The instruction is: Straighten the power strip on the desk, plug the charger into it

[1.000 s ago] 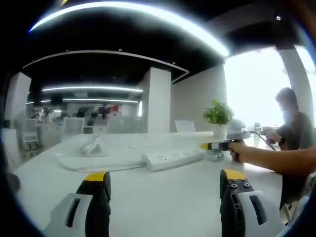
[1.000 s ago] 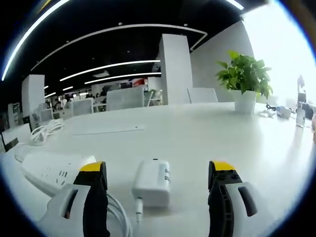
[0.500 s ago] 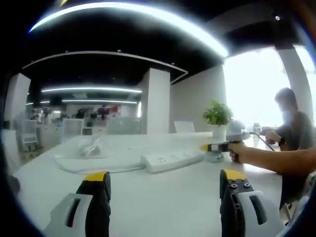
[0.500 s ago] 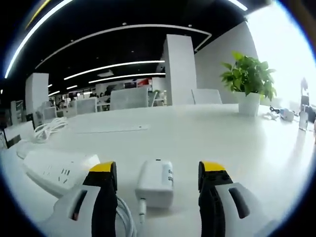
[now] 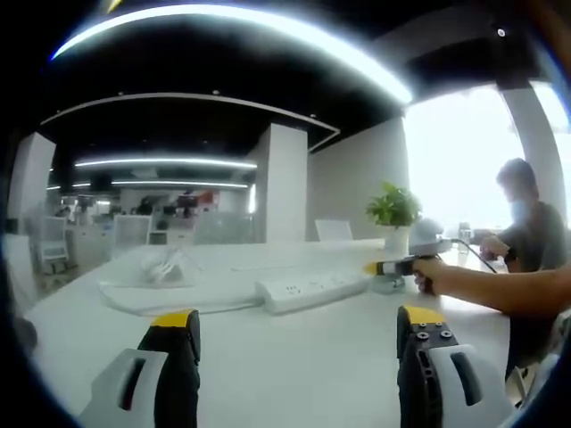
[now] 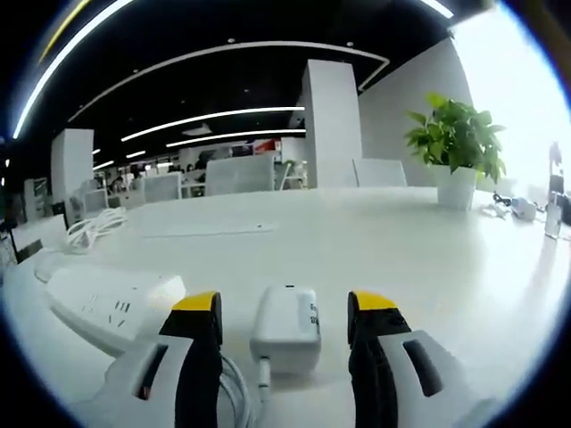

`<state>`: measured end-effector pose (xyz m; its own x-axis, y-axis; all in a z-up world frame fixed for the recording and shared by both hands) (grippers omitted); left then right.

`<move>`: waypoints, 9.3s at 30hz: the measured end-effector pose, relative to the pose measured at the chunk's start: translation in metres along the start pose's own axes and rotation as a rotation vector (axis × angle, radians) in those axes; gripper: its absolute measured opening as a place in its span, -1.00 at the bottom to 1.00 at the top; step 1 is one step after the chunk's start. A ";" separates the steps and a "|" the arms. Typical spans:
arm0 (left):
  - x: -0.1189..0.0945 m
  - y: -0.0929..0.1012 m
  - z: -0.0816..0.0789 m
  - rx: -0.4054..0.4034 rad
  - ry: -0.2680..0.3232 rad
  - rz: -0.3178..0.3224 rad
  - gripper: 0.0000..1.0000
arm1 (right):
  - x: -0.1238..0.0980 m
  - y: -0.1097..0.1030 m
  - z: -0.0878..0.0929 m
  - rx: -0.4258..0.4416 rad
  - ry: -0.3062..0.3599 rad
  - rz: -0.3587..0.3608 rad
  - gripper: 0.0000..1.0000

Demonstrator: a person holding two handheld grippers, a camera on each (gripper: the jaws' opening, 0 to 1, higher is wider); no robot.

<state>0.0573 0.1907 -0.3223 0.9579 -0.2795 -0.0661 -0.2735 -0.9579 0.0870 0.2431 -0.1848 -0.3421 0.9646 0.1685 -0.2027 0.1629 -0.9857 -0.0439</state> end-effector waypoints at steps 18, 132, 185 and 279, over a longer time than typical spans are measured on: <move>-0.001 0.000 -0.001 0.001 0.004 -0.003 0.86 | 0.005 0.002 -0.003 -0.012 -0.011 -0.035 -0.42; -0.009 -0.007 -0.002 0.003 -0.004 -0.041 0.86 | -0.002 -0.003 -0.010 -0.188 -0.098 -0.248 -0.45; -0.011 -0.005 -0.001 0.007 -0.011 -0.037 0.86 | -0.016 -0.046 -0.104 -0.958 -0.447 -0.560 -0.45; -0.020 -0.010 -0.003 0.019 -0.014 -0.072 0.86 | 0.030 -0.131 -0.074 -1.407 -1.105 -0.707 -0.45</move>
<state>0.0408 0.2066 -0.3193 0.9738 -0.2107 -0.0859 -0.2058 -0.9766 0.0629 0.2657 -0.0512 -0.2697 0.2103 -0.1462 -0.9666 0.9774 0.0525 0.2047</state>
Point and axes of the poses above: the point that each gripper's makers call its tool centre point, and the gripper's own axes: x roughly forward along the fingers, y roughly to its right, z roughly out of its underside, the point moved 10 cm from there along -x, roughly backward along the fingers, and after that the axes turned 11 degrees about -z, right-handed, at the moved point
